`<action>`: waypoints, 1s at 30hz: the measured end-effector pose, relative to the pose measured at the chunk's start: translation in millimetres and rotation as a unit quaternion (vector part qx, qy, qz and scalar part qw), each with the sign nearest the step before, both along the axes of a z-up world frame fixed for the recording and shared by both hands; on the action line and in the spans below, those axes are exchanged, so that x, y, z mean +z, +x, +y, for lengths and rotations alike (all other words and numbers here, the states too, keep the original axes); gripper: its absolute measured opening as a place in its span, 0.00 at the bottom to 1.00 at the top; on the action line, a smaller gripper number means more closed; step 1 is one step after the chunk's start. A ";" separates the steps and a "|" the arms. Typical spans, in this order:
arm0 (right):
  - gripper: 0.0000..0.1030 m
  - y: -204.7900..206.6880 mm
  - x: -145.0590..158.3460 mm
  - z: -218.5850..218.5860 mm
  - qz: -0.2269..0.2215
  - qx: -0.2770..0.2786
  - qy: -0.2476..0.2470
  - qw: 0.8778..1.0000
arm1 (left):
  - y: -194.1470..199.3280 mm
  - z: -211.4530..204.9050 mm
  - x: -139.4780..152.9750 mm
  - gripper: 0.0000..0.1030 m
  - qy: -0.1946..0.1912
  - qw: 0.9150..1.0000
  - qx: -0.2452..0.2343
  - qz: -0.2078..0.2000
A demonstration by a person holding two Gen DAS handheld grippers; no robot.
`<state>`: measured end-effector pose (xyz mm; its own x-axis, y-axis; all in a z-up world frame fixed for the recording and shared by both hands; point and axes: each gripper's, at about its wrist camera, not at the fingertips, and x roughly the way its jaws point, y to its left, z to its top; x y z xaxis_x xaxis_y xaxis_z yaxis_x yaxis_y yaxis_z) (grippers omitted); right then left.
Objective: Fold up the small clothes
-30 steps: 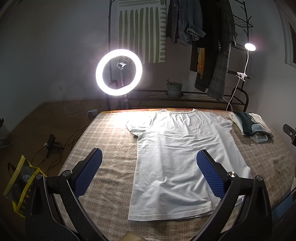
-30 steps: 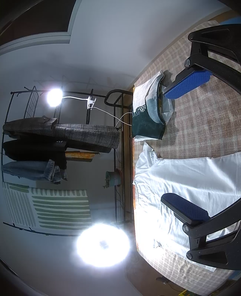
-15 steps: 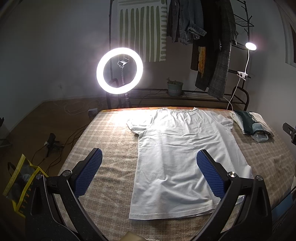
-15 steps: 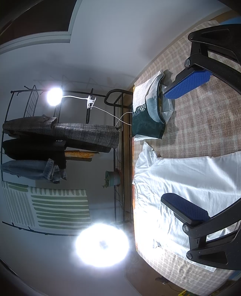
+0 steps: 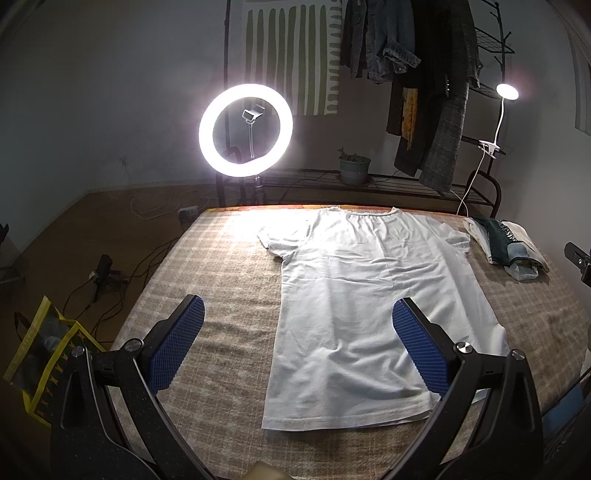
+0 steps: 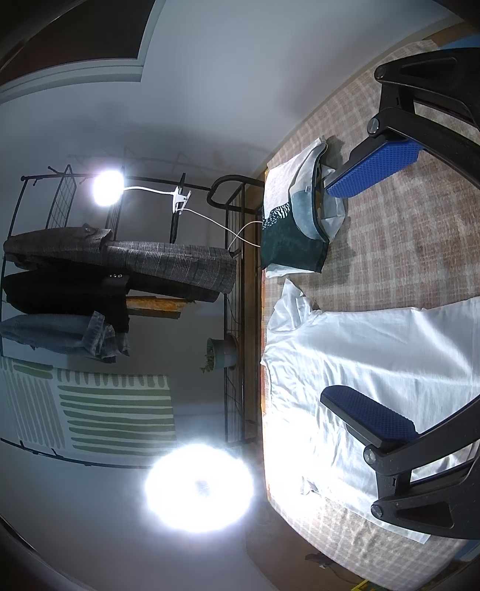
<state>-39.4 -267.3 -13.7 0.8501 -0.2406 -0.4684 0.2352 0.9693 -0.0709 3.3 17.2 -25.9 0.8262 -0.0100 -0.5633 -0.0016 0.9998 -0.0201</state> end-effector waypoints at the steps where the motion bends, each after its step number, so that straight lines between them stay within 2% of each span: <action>1: 1.00 1.3 -0.5 1.6 0.001 0.001 -0.002 1.000 | 0.2 2.3 -4.0 1.00 -0.003 1.000 0.002 0.002; 3: 1.00 7.2 -1.8 5.5 0.006 0.008 -0.003 1.000 | 0.0 7.9 -12.2 1.00 -0.017 1.000 0.002 0.008; 5: 1.00 16.0 -3.7 11.1 0.015 0.021 -0.006 1.000 | 0.2 15.3 -21.8 1.00 -0.050 0.999 -0.001 0.021; 9: 1.00 37.6 -6.8 23.3 0.031 0.055 -0.006 0.998 | -0.9 30.2 -47.3 0.90 -0.090 0.994 0.015 0.061; 12: 1.00 55.1 -7.8 32.8 0.021 0.098 0.011 0.995 | -2.8 38.4 -69.7 0.83 -0.106 0.990 0.028 0.092; 17: 1.00 102.5 -10.9 64.1 0.035 0.180 0.050 0.982 | -2.7 57.3 -113.8 0.67 -0.151 0.974 0.062 0.156; 21: 1.00 154.5 -15.7 108.0 0.091 0.229 0.051 0.968 | 0.8 72.9 -137.7 0.66 -0.180 0.961 0.098 0.185; 23: 0.99 179.6 -19.3 134.3 0.109 0.264 0.059 0.956 | 3.6 76.1 -146.7 0.64 -0.182 0.957 0.111 0.196; 30: 0.95 253.2 -33.5 213.9 0.149 0.309 0.058 0.938 | 13.4 68.6 -174.5 0.61 -0.205 0.945 0.107 0.233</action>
